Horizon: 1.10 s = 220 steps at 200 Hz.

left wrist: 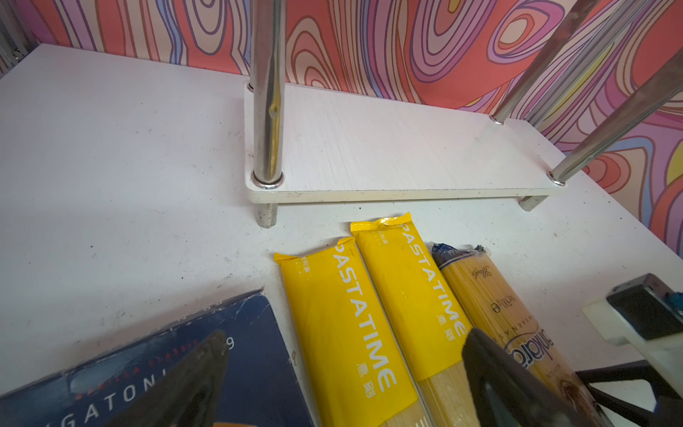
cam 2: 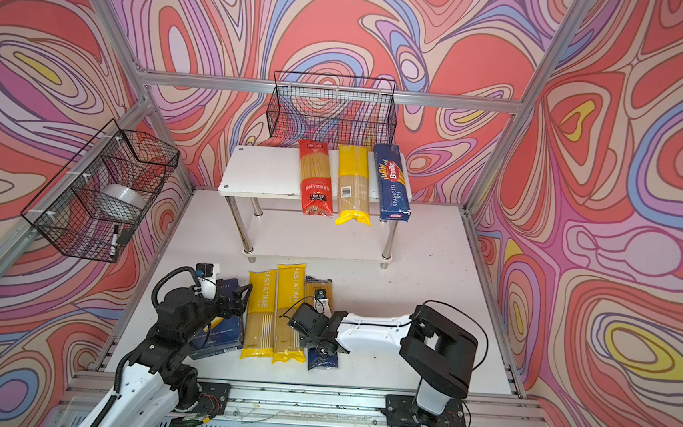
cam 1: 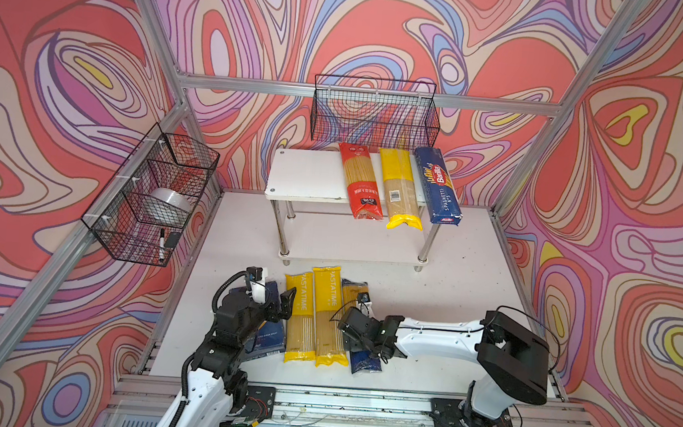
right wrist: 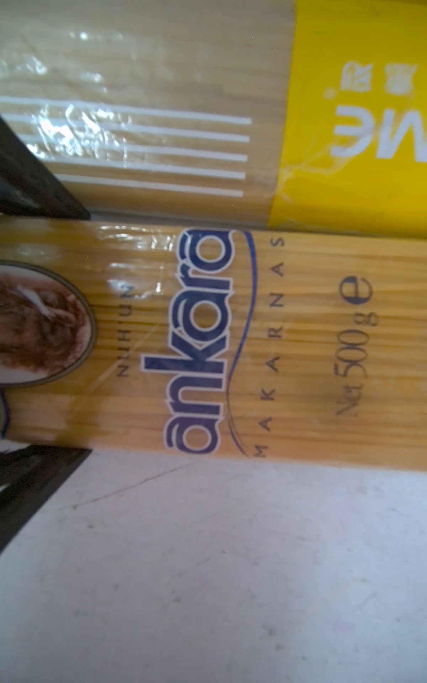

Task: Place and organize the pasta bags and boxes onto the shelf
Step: 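Lower the right gripper around the ankara bag's blue end and close on it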

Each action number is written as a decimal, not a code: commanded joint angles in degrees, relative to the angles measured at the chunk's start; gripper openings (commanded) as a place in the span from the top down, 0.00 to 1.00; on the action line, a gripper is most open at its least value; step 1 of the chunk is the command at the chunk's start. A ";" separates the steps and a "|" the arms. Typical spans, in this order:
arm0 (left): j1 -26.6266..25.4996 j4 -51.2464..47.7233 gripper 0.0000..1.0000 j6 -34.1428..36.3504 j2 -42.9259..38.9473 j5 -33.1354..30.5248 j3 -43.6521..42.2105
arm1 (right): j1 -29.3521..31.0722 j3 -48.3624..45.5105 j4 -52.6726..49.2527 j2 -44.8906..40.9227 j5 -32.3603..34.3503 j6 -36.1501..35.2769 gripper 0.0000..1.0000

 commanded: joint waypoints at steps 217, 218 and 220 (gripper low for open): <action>-0.13 1.09 0.00 0.39 -0.02 -0.05 1.12 | 0.29 -1.84 2.10 -1.68 -2.49 1.68 0.66; -0.14 1.06 0.00 0.38 -0.05 -0.05 1.12 | 0.29 -1.83 2.08 -1.69 -2.45 1.68 0.66; -0.20 1.06 0.00 0.38 -0.03 -0.07 1.07 | 0.29 -1.79 2.03 -1.74 -2.45 1.66 0.67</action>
